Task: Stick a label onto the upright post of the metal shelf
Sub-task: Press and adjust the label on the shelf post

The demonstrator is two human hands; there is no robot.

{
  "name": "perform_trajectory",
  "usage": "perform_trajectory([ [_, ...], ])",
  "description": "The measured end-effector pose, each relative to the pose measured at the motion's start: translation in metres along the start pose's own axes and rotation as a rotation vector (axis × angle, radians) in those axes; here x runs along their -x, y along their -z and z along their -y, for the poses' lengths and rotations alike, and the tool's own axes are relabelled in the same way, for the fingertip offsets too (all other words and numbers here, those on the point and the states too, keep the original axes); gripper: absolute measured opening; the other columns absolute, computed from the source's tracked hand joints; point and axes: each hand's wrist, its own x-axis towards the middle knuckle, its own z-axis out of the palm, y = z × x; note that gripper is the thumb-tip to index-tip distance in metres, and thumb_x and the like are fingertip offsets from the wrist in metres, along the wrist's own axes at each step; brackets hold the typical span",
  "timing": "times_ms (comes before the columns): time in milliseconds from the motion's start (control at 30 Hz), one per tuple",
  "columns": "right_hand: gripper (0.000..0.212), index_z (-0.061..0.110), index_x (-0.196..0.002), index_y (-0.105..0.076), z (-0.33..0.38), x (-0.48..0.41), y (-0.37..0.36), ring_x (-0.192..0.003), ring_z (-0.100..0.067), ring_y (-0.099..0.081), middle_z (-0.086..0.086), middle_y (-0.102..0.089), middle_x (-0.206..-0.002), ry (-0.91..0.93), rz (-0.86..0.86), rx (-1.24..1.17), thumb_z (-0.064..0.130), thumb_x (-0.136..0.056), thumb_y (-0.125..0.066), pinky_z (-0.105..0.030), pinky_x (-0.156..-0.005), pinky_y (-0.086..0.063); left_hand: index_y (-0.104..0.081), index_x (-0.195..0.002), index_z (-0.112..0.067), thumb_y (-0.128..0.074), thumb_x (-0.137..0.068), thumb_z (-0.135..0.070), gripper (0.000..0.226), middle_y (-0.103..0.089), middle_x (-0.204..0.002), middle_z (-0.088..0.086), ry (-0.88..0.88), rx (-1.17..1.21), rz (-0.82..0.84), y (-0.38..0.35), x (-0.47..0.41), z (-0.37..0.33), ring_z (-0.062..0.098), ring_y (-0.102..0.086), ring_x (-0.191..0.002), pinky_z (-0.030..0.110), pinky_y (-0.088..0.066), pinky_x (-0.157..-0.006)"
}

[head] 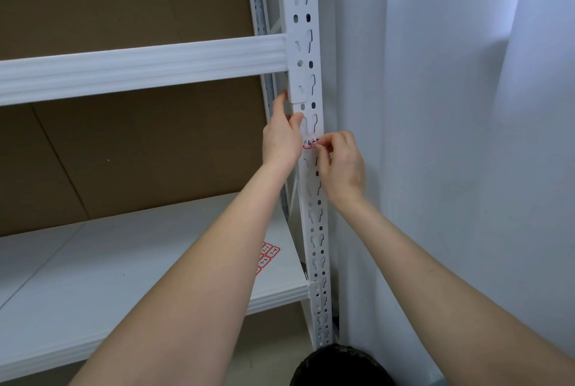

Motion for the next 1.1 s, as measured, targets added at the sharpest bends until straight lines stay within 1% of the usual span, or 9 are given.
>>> perform_trajectory([
  [100, 0.005, 0.007, -0.081, -0.062, -0.001, -0.003, 0.0, -0.072, -0.025, -0.06, -0.007, -0.066, -0.083, -0.085, -0.017, -0.067, 0.01, -0.085, -0.061, -0.043, -0.071, -0.051, -0.029, -0.145, -0.024, -0.041, -0.1, -0.018, 0.047, -0.06, -0.127, 0.009, 0.001, -0.007, 0.001, 0.0, 0.0, -0.001, 0.023, -0.058, -0.113, 0.037, -0.048, -0.093],
  [167, 0.002, 0.008, -0.082, -0.061, 0.0, -0.006, 0.002, -0.07, -0.025, -0.061, -0.006, -0.067, -0.078, -0.115, -0.018, -0.084, 0.009, -0.083, -0.061, -0.042, -0.07, -0.051, -0.029, -0.145, -0.024, -0.041, -0.1, -0.018, 0.047, -0.06, -0.127, 0.008, -0.001, -0.01, 0.001, 0.0, 0.0, 0.0, 0.023, -0.058, -0.113, 0.037, -0.047, -0.094],
  [267, 0.005, 0.011, -0.087, -0.062, 0.004, -0.009, 0.002, -0.072, -0.022, -0.061, -0.003, -0.067, -0.081, -0.114, 0.0, -0.11, 0.009, -0.084, -0.059, -0.039, -0.071, -0.053, -0.029, -0.145, -0.025, -0.041, -0.1, -0.018, 0.047, -0.061, -0.124, 0.007, 0.0, -0.01, -0.004, 0.0, -0.001, 0.0, 0.023, -0.059, -0.11, 0.039, -0.048, -0.094],
  [467, 0.002, 0.018, -0.082, -0.061, 0.007, -0.014, 0.001, -0.075, -0.013, -0.06, -0.002, -0.066, -0.089, -0.118, 0.019, -0.068, 0.018, -0.084, -0.062, -0.033, -0.075, -0.051, -0.03, -0.144, -0.026, -0.042, -0.099, -0.019, 0.047, -0.06, -0.126, 0.008, 0.005, -0.008, -0.004, -0.001, -0.003, 0.001, 0.025, -0.058, -0.112, 0.042, -0.048, -0.096],
  [567, 0.003, 0.016, -0.083, -0.06, 0.009, -0.015, 0.001, -0.075, -0.013, -0.059, -0.001, -0.063, -0.092, -0.128, 0.037, -0.053, 0.018, -0.085, -0.063, -0.031, -0.075, -0.049, -0.03, -0.144, -0.025, -0.042, -0.099, -0.019, 0.047, -0.06, -0.126, 0.008, 0.0, -0.014, -0.003, -0.001, -0.003, 0.002, 0.024, -0.058, -0.112, 0.038, -0.048, -0.094],
  [667, 0.009, 0.018, -0.078, -0.057, 0.007, -0.013, 0.001, -0.071, -0.009, -0.054, -0.001, -0.061, -0.089, -0.134, 0.004, -0.107, 0.021, -0.084, -0.064, -0.025, -0.072, -0.046, -0.029, -0.145, -0.025, -0.042, -0.1, -0.018, 0.047, -0.06, -0.126, 0.008, -0.002, -0.016, -0.004, 0.0, -0.002, 0.001, 0.023, -0.058, -0.112, 0.038, -0.048, -0.093],
  [833, 0.012, 0.017, -0.071, -0.057, 0.008, -0.009, 0.0, -0.073, -0.012, -0.052, -0.004, -0.063, -0.084, -0.175, -0.014, -0.138, 0.017, -0.081, -0.064, -0.017, -0.065, -0.034, -0.029, -0.145, -0.024, -0.042, -0.1, -0.018, 0.047, -0.058, -0.13, 0.007, 0.0, 0.002, 0.008, 0.0, -0.002, 0.001, 0.023, -0.058, -0.114, 0.041, -0.05, -0.095],
  [967, 0.018, 0.016, -0.067, -0.053, 0.01, -0.009, 0.003, -0.065, -0.014, -0.054, 0.002, -0.061, -0.069, -0.172, -0.046, -0.171, 0.014, -0.078, -0.067, -0.013, -0.058, -0.037, -0.029, -0.145, -0.023, -0.042, -0.1, -0.018, 0.048, -0.059, -0.129, 0.008, -0.001, 0.0, 0.007, 0.0, -0.002, 0.002, 0.023, -0.059, -0.113, 0.04, -0.051, -0.093],
  [1100, 0.017, 0.015, -0.069, -0.051, 0.009, -0.004, 0.007, -0.055, -0.004, -0.05, 0.011, -0.052, -0.059, -0.185, -0.04, -0.187, 0.011, -0.078, -0.065, -0.01, -0.055, -0.037, -0.029, -0.145, -0.024, -0.042, -0.1, -0.017, 0.047, -0.059, -0.128, 0.007, -0.004, 0.008, 0.008, 0.0, -0.002, 0.002, 0.021, -0.06, -0.111, 0.039, -0.051, -0.092],
])
